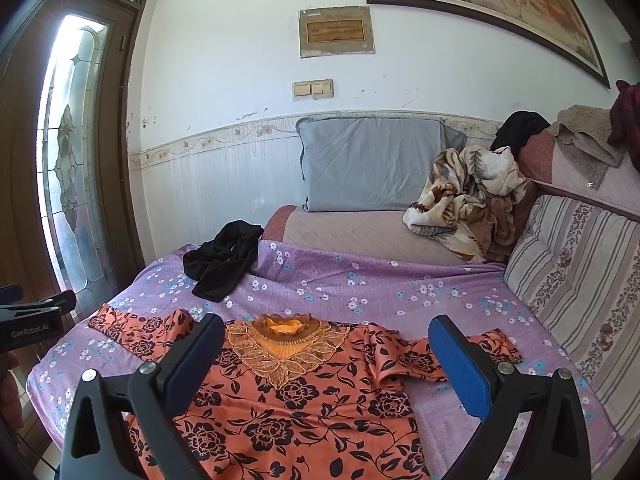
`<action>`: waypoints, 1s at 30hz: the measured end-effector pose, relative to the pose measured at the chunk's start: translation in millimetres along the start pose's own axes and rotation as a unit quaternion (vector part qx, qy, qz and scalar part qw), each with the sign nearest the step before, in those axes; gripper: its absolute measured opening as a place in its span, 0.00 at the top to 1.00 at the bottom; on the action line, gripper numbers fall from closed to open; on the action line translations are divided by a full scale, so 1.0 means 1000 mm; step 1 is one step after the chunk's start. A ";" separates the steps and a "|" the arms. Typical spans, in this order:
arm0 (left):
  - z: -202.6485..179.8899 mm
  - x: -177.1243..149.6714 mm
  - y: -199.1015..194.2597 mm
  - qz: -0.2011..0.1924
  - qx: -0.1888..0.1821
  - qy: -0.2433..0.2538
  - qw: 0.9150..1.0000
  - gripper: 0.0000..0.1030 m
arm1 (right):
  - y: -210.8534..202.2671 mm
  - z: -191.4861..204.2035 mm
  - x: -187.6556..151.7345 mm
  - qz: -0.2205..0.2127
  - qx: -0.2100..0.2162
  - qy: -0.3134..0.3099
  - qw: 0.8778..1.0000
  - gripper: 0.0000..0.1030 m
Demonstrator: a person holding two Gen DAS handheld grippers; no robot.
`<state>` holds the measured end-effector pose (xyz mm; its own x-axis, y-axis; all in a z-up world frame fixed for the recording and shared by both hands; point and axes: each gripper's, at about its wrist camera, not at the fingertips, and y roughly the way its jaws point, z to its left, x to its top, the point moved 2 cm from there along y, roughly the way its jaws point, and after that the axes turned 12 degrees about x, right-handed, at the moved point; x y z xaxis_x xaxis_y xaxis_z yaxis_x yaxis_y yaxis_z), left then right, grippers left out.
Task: Fold small clothes
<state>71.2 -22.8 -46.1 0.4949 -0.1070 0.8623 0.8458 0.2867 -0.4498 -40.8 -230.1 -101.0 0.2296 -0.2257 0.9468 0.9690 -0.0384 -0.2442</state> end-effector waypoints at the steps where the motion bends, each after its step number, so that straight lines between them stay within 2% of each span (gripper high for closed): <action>1: -0.002 0.000 0.002 0.001 0.000 0.001 1.000 0.00 | 0.002 -0.001 -0.001 0.002 0.000 0.002 1.000 0.00; 12: -0.030 -0.002 0.028 0.015 0.002 0.017 1.000 0.00 | 0.034 -0.022 -0.012 0.014 -0.008 0.018 1.000 0.00; 17: -0.059 -0.009 0.055 0.025 -0.010 0.028 0.999 0.00 | 0.055 -0.044 -0.020 0.020 -0.020 0.029 0.999 0.00; 20: -0.094 -0.027 0.096 0.066 -0.041 0.042 0.996 0.00 | 0.074 -0.080 -0.031 0.025 -0.016 0.064 0.998 0.00; 23: -0.143 -0.062 0.151 0.139 -0.084 0.067 0.984 0.00 | 0.103 -0.143 -0.053 0.051 -0.015 0.141 0.989 0.00; 24: -0.158 -0.076 0.167 0.161 -0.093 0.071 0.980 0.00 | 0.113 -0.169 -0.064 0.066 -0.015 0.177 0.982 0.00; 26: -0.183 -0.102 0.193 0.196 -0.088 0.085 0.973 0.00 | 0.127 -0.226 -0.091 0.084 -0.019 0.275 0.958 0.00; 27: -0.191 -0.112 0.201 0.207 -0.086 0.093 0.970 0.00 | 0.131 -0.255 -0.106 0.083 -0.029 0.337 0.937 0.00; 28: -0.197 -0.118 0.207 0.220 -0.092 0.100 0.966 0.00 | 0.133 -0.282 -0.120 0.083 -0.036 0.404 0.910 0.00; 30: -0.205 -0.124 0.214 0.233 -0.109 0.104 0.961 0.00 | 0.135 -0.324 -0.143 0.048 -0.001 0.506 0.861 0.00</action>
<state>231.8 -142.9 -296.8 0.8396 -0.2109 0.5005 0.5333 0.1453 -0.8334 27.4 -518.4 -337.5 0.1108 -0.9606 0.2550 0.9497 0.0267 -0.3121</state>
